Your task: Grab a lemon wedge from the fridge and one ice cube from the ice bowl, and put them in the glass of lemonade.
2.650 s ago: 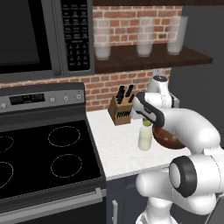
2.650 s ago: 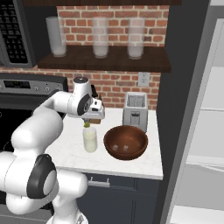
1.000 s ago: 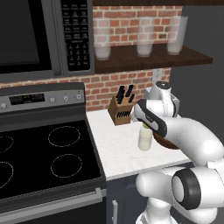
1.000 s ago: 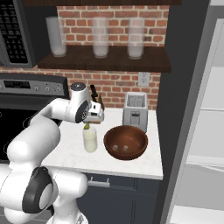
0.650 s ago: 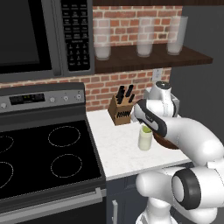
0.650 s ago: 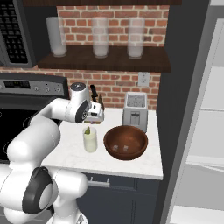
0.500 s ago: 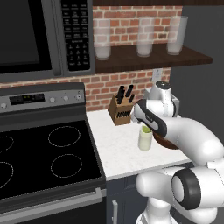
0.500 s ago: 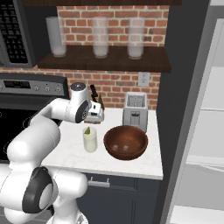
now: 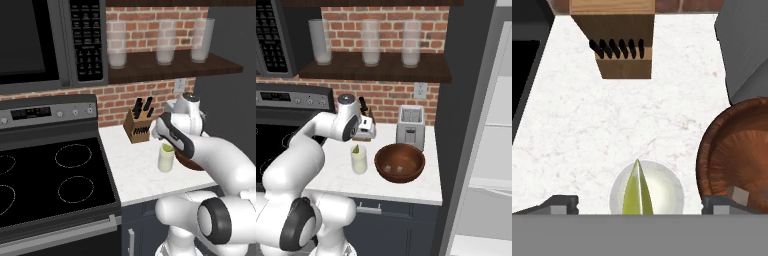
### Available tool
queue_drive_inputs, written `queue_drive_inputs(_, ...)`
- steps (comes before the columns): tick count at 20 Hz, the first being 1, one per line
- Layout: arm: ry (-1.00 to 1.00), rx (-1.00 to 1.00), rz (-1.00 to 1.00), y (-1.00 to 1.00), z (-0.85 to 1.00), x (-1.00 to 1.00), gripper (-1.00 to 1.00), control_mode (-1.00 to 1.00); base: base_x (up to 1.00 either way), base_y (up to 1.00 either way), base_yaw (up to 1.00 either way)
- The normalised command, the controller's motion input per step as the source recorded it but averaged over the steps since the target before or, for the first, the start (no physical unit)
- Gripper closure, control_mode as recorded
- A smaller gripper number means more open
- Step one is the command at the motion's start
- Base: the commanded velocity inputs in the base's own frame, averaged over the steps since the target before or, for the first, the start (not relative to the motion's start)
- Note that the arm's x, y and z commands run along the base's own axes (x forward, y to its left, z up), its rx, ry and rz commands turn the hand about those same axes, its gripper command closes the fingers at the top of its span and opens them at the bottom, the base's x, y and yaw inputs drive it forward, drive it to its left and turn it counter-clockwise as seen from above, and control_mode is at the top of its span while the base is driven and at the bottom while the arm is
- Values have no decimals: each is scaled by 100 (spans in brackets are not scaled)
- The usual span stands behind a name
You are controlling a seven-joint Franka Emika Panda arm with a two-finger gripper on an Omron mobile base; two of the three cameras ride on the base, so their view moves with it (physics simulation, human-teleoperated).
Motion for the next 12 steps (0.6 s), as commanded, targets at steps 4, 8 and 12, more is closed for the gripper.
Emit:
queue_drive_inputs(4,-15,8,0,-13,31,-7,-100,-100,0,0,0)
queue_drive_inputs(8,-9,8,0,-26,29,0,-100,-100,0,0,0)
queue_drive_inputs(12,-1,6,0,-52,10,0,-100,-100,0,0,0)
